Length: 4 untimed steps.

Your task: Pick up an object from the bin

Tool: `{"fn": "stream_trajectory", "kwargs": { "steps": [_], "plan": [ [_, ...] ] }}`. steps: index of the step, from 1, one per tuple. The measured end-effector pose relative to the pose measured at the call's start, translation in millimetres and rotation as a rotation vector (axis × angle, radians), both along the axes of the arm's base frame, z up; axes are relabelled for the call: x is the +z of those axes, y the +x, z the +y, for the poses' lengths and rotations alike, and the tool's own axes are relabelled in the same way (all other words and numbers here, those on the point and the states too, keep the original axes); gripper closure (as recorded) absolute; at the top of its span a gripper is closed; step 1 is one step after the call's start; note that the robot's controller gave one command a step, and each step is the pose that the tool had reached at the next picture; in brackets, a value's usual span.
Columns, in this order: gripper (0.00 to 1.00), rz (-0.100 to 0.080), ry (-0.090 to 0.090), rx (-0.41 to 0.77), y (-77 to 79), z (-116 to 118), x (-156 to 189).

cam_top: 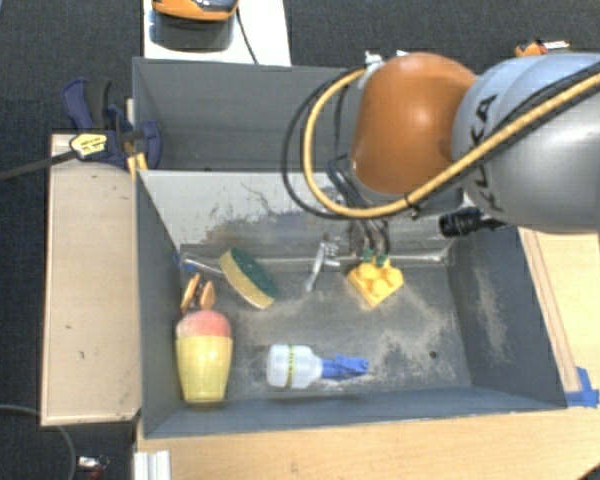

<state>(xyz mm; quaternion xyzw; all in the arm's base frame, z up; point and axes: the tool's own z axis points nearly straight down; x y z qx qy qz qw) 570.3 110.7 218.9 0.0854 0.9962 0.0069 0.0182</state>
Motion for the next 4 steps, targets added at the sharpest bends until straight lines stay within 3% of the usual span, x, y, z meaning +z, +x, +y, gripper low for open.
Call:
{"fn": "stream_trajectory", "kwargs": {
  "steps": [1, 2, 3, 4],
  "plan": [
    [0.0, 0.017, -0.003, 0.006, -7.6, -11, -35],
    [0.0, 0.011, -0.004, 0.083, -15.8, -20, -57],
    [0.0, 0.011, -0.004, 0.059, -16.1, -2, -101],
    [0.0, 0.011, -0.001, -0.037, -13.6, 25, -124]
  ]
}}
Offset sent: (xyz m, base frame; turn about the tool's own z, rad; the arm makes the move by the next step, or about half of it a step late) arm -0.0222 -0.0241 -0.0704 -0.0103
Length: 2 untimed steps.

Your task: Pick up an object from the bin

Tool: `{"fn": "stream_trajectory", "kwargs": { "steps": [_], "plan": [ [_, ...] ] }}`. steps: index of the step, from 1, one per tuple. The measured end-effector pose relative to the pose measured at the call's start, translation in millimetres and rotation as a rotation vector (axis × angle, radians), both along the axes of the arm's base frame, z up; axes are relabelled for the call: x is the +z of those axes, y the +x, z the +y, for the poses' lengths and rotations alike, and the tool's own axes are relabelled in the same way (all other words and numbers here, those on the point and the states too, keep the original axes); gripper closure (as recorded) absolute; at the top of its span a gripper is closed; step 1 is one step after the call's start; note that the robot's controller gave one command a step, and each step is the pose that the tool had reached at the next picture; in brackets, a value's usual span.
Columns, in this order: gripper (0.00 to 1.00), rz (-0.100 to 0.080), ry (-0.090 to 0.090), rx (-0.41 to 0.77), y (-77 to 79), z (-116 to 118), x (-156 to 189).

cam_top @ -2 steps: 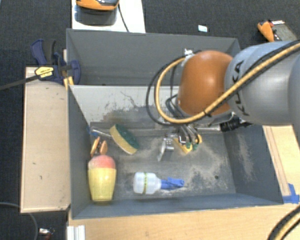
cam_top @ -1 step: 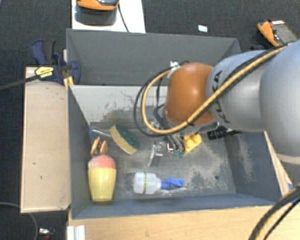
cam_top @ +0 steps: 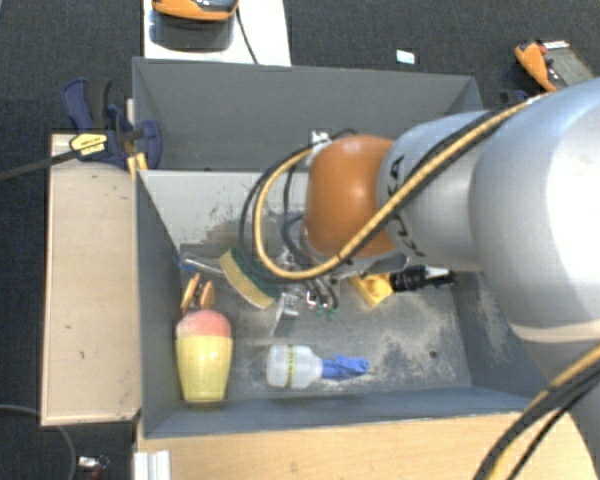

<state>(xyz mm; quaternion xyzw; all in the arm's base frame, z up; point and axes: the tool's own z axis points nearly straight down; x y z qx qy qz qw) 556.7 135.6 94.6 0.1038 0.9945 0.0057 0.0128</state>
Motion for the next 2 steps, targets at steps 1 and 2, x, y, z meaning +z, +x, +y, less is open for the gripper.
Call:
{"fn": "stream_trajectory", "kwargs": {
  "steps": [1, 2],
  "plan": [
    [1.0, 0.002, -0.004, 0.096, 6.9, -106.5, -11.6],
    [1.0, 0.002, -0.004, 0.095, 6.9, -106.4, -11.6]
  ]
}}
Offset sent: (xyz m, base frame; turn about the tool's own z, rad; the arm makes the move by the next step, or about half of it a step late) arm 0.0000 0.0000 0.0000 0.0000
